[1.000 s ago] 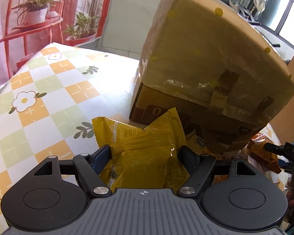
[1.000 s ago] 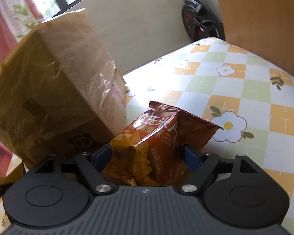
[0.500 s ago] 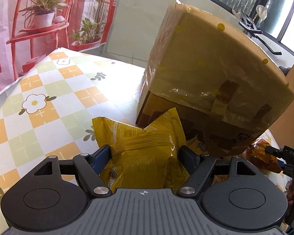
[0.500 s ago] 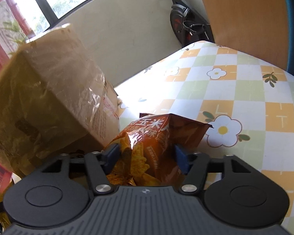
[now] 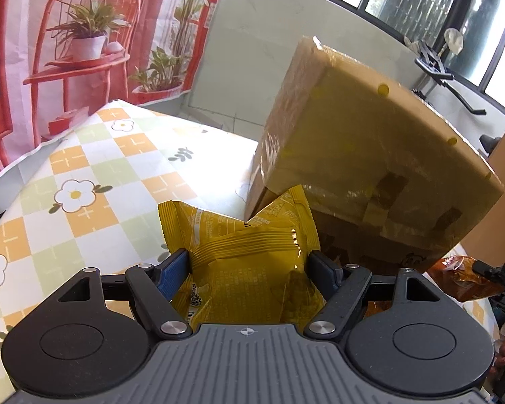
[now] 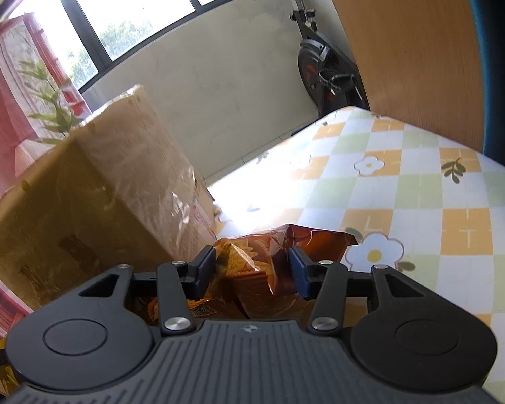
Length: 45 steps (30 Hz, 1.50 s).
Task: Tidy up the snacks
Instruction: 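Lift both held bags up and carry them toward the box, then open both tools over the box to drop the bags inside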
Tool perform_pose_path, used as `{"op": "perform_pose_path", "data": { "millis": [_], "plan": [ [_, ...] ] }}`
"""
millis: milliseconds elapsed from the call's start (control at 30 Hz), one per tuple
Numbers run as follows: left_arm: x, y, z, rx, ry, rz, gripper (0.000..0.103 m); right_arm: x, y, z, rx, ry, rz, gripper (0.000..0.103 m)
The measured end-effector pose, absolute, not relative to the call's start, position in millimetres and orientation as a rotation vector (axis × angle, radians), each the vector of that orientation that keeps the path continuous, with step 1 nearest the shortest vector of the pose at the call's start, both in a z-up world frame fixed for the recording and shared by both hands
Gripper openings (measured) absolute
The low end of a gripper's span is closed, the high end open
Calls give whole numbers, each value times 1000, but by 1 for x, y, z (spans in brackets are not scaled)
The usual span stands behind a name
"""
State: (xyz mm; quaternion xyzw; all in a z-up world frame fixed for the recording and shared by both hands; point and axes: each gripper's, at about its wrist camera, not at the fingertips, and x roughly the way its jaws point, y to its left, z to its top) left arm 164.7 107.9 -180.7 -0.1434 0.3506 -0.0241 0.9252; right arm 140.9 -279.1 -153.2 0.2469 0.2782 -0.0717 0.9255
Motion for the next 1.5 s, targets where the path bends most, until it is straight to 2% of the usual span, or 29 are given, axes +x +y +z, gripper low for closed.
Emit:
{"op": "perform_pose_path", "data": {
  "millis": [433,1100,1500],
  "plan": [
    [162,111,-152,-284,620,-40,79,135,-290,-113,479,440,-165,49],
    [176,84,-71,-215,385,-114,79,141,-292,-21,539,145,-80,49],
    [214,50,-49,-153,330,-208,79,186,-249,-1,492,125,70,49]
  ]
}}
